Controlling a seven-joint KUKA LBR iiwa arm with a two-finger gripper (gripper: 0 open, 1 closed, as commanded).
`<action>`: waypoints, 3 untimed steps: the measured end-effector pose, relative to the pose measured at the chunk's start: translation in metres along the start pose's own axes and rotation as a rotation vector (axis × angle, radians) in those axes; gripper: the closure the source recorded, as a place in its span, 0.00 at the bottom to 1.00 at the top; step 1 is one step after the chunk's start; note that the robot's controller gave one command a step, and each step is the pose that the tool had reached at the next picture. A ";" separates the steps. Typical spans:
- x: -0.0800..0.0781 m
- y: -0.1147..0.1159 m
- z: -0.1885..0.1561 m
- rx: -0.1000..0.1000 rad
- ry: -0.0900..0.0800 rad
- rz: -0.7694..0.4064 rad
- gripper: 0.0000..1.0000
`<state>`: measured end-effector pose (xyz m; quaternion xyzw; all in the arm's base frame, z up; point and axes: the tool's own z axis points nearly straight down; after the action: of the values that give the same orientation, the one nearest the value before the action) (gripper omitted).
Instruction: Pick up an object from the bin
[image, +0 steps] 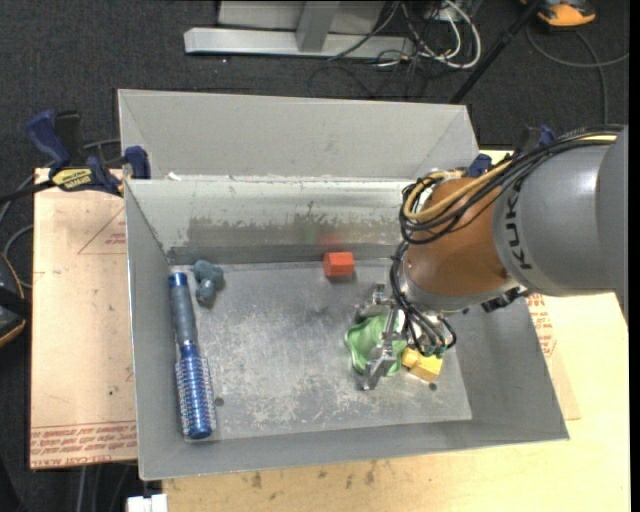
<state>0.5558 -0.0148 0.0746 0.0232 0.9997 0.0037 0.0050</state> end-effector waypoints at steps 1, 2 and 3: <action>0.000 -0.002 -0.001 0.004 0.003 0.001 1.00; 0.000 -0.002 -0.001 0.004 0.003 0.001 0.00; -0.014 -0.065 0.001 0.004 -0.001 -0.113 0.00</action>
Offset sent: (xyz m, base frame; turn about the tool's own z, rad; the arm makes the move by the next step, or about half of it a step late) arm 0.0000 0.0000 0.0000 0.0000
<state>0.5671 -0.0803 0.0737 -0.0334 0.9994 0.0012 0.0057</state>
